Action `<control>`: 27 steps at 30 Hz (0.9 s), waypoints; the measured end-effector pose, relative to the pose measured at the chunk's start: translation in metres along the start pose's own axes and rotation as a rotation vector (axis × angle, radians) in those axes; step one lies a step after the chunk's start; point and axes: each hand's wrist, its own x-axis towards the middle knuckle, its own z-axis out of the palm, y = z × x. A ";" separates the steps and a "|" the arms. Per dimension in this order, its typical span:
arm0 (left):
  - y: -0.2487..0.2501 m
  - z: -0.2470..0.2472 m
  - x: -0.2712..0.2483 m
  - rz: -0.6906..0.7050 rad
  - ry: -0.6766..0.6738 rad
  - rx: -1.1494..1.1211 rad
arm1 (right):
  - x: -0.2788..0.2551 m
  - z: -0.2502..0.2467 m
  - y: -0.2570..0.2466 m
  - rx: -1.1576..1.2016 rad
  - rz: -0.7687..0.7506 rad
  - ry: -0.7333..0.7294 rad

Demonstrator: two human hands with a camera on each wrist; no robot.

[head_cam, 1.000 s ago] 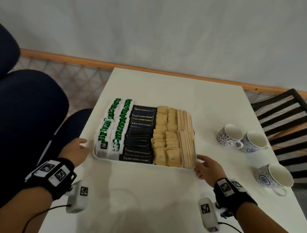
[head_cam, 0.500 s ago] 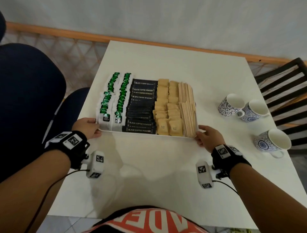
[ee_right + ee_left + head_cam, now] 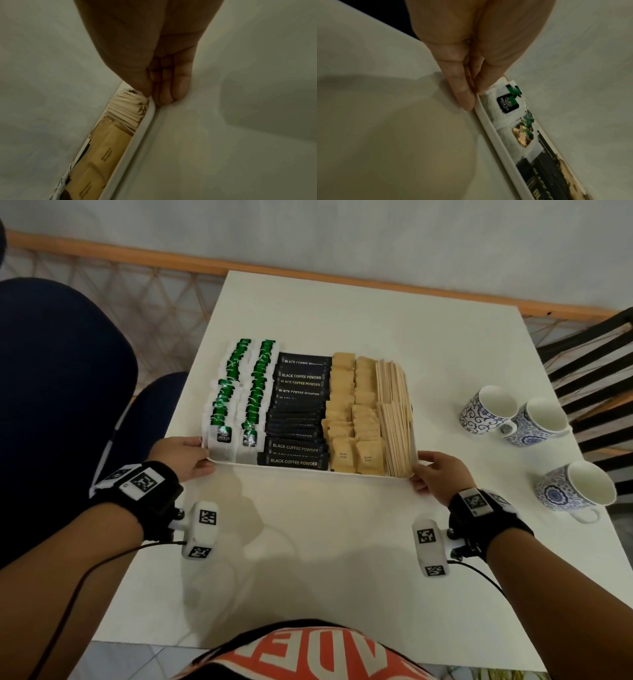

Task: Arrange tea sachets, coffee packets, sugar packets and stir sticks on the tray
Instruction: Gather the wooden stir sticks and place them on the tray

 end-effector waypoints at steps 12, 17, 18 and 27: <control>0.073 0.029 0.055 0.006 -0.081 -0.060 | 0.081 -0.005 -0.048 -0.003 0.075 0.060; 0.108 0.052 0.095 -0.015 -0.083 -0.137 | 0.127 0.003 -0.065 0.005 0.107 0.141; 0.113 0.056 0.103 -0.026 -0.062 -0.168 | 0.136 0.004 -0.068 -0.002 0.104 0.160; 0.143 0.083 0.166 0.000 -0.004 -0.312 | 0.202 0.001 -0.095 0.188 0.121 0.210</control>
